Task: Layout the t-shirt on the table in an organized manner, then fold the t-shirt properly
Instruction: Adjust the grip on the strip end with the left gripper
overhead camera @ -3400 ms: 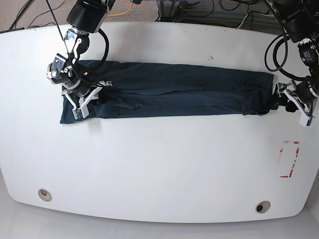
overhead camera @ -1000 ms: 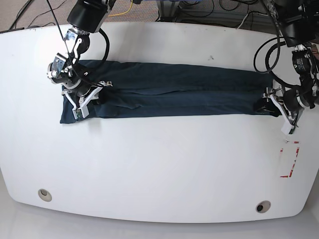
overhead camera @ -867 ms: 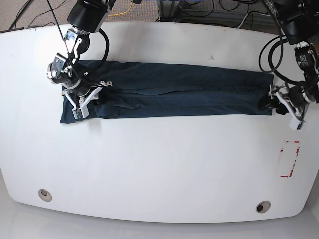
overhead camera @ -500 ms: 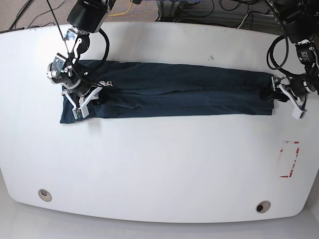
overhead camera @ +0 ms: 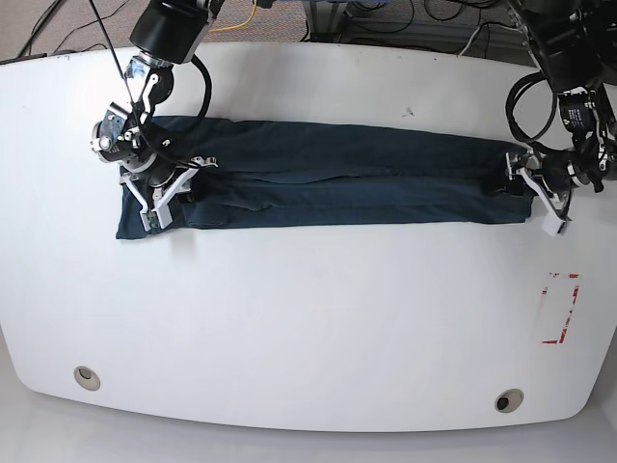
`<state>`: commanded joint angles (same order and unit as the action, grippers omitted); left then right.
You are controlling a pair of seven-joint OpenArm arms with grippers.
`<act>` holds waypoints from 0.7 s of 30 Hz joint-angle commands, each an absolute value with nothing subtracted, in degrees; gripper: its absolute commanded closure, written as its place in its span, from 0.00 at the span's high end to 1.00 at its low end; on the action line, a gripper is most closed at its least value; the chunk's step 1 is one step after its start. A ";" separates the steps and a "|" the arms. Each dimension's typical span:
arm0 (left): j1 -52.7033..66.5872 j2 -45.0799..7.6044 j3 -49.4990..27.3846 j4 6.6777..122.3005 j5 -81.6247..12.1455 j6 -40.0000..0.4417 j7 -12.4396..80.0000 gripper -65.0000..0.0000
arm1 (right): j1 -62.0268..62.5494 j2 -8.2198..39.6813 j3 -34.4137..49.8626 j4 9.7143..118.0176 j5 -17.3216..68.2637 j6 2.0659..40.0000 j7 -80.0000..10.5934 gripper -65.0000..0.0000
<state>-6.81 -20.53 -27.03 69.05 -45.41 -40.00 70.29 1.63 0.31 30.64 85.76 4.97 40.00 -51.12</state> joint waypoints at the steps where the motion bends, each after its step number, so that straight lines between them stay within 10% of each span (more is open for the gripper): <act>1: -6.81 -19.74 -27.03 69.05 -45.41 -40.00 70.29 0.79 | 1.63 0.31 30.64 85.76 4.97 40.00 -51.12 0.17; 5: -6.90 -19.30 -27.03 69.05 -45.41 -40.00 70.29 0.74 | 1.63 0.31 30.64 85.76 4.97 40.00 -51.12 0.17; 15: -6.64 -19.21 -27.03 69.05 -45.41 -40.00 65.54 0.13 | 1.45 0.31 30.64 85.76 4.97 40.00 -51.12 0.17; 21: -6.46 -19.21 -27.03 69.05 -45.32 -40.00 63.16 0.09 | 0.92 0.31 30.64 85.76 4.97 40.00 -51.12 0.17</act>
